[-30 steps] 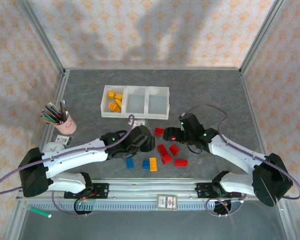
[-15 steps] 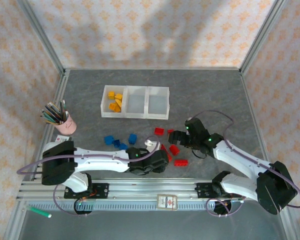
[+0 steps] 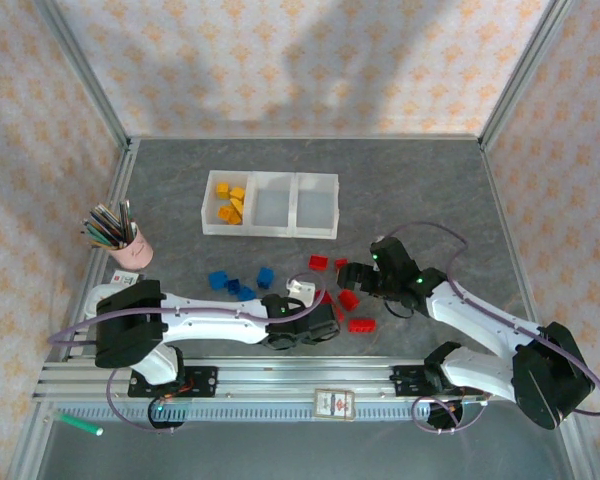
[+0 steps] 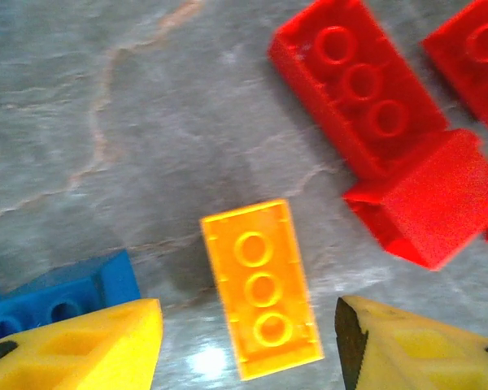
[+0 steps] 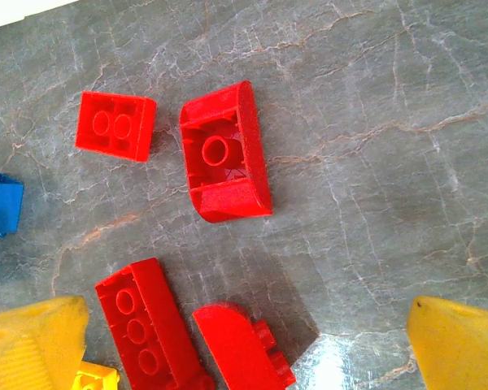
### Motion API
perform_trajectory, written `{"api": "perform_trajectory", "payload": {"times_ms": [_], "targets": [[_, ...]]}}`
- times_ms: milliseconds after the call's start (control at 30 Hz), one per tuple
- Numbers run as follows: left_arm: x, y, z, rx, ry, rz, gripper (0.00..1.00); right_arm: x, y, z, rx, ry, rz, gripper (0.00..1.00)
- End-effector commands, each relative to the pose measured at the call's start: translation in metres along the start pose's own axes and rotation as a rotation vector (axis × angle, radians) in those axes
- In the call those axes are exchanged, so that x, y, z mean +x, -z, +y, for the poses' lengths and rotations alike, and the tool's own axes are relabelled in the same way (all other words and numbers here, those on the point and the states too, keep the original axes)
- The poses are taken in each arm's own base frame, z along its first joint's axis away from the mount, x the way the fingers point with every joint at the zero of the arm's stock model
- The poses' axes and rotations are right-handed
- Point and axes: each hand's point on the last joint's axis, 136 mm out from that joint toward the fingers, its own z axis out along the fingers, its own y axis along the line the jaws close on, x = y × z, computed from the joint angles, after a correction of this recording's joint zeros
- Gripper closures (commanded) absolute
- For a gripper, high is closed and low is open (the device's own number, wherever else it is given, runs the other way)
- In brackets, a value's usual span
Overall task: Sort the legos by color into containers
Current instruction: Move the lego to the bottom-center of the table, then pick up the lego from the middle-left of the table.
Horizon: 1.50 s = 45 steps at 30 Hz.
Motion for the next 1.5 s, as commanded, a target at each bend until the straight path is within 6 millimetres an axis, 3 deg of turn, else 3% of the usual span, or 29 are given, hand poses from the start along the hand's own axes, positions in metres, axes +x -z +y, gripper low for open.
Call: {"api": "perform_trajectory", "payload": {"times_ms": [0, 100, 233, 333, 800, 1000, 1133, 1300, 1467], "targets": [[-0.011, 0.01, 0.039, -0.166, -0.014, -0.045, 0.37, -0.006, 0.001, 0.002, -0.011, 0.003, -0.025, 0.0], [-0.02, 0.019, 0.026, -0.115, 0.019, -0.06, 0.36, -0.006, 0.0, 0.002, -0.011, 0.005, -0.022, 0.0], [-0.016, 0.02, -0.02, 0.057, 0.042, -0.025, 0.36, -0.005, -0.001, -0.001, 0.003, 0.006, -0.017, 0.0], [-0.011, 0.014, -0.033, 0.061, 0.022, -0.006, 0.36, -0.005, 0.0, -0.001, 0.001, 0.005, -0.02, 0.0], [0.011, -0.023, -0.019, -0.035, 0.009, 0.042, 0.33, -0.001, 0.001, -0.005, -0.005, 0.001, -0.016, 0.0], [0.014, -0.03, -0.009, -0.076, 0.016, 0.032, 0.34, -0.003, 0.003, -0.001, -0.02, 0.005, -0.021, 0.0], [0.022, -0.039, -0.015, -0.047, 0.007, 0.059, 0.38, -0.004, 0.003, 0.001, -0.025, 0.008, -0.02, 0.0], [0.021, -0.044, 0.0, -0.123, -0.026, 0.044, 0.43, -0.006, 0.005, 0.002, -0.023, 0.011, -0.022, 0.0], [0.024, -0.048, -0.007, -0.056, 0.007, 0.059, 0.55, -0.009, 0.007, 0.008, -0.043, 0.021, -0.026, 0.0]]}}
